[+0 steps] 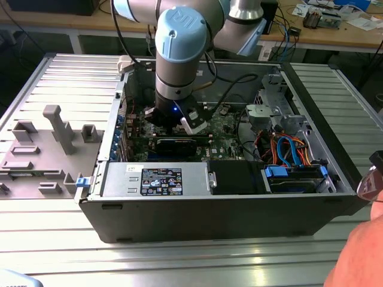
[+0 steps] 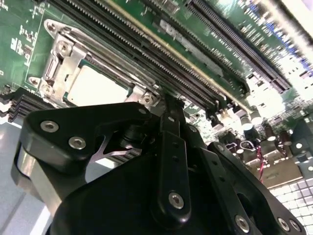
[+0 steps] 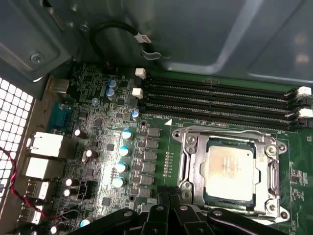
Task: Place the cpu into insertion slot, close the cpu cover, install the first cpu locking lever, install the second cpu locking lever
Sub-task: 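Install the second cpu locking lever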
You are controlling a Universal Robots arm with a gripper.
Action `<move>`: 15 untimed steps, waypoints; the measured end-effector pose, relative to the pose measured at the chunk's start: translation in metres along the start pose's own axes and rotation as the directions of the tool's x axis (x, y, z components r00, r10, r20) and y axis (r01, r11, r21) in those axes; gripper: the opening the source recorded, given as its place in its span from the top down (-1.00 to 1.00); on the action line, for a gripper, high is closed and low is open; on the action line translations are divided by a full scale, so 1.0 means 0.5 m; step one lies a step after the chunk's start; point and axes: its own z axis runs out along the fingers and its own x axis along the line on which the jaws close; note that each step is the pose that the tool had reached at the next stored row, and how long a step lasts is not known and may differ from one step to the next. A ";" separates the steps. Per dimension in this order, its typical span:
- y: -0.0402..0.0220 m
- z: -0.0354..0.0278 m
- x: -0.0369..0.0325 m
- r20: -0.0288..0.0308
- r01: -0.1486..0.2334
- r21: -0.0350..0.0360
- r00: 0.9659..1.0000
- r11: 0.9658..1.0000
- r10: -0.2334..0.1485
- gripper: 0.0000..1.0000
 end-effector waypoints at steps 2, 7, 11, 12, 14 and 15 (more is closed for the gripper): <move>0.000 0.003 0.000 -0.001 0.001 0.003 1.000 1.000 -0.001 0.79; -0.001 0.008 0.000 -0.002 0.002 0.004 1.000 1.000 -0.002 0.79; 0.002 -0.003 -0.001 -0.001 0.003 0.010 1.000 1.000 -0.003 0.79; 0.002 -0.004 0.000 -0.002 0.002 0.013 1.000 1.000 -0.002 0.79; 0.002 -0.005 -0.001 -0.003 0.002 0.020 1.000 1.000 -0.002 0.79; 0.002 -0.004 -0.003 -0.005 0.001 0.021 1.000 1.000 -0.001 0.79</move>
